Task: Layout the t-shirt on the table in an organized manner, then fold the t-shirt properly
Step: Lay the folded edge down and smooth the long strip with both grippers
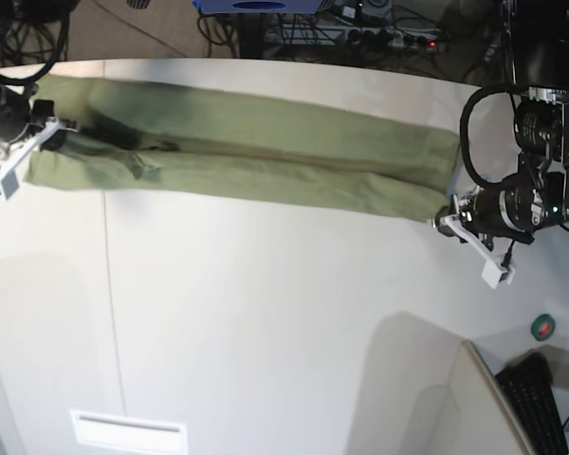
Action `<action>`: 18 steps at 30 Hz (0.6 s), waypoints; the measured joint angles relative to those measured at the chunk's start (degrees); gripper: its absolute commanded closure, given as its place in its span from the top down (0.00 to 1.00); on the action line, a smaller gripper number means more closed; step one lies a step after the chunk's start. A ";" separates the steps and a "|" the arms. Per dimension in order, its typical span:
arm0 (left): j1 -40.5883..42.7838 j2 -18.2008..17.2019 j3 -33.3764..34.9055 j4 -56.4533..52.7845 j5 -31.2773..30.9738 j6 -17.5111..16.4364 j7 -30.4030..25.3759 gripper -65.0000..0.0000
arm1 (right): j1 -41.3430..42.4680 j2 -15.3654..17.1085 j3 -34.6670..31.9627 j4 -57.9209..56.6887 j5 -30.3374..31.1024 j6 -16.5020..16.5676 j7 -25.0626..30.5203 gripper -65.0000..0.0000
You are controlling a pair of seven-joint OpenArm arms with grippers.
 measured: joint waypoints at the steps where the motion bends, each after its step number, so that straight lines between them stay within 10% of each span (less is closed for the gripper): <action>1: 0.46 -0.02 0.00 -0.04 0.17 0.02 0.04 0.00 | -0.17 -0.02 0.00 0.00 0.07 0.00 0.04 0.00; 18: 3.34 -0.17 0.46 -4.48 0.42 -0.17 -0.04 0.00 | -0.46 -0.33 -0.02 -7.93 0.15 0.00 0.92 0.00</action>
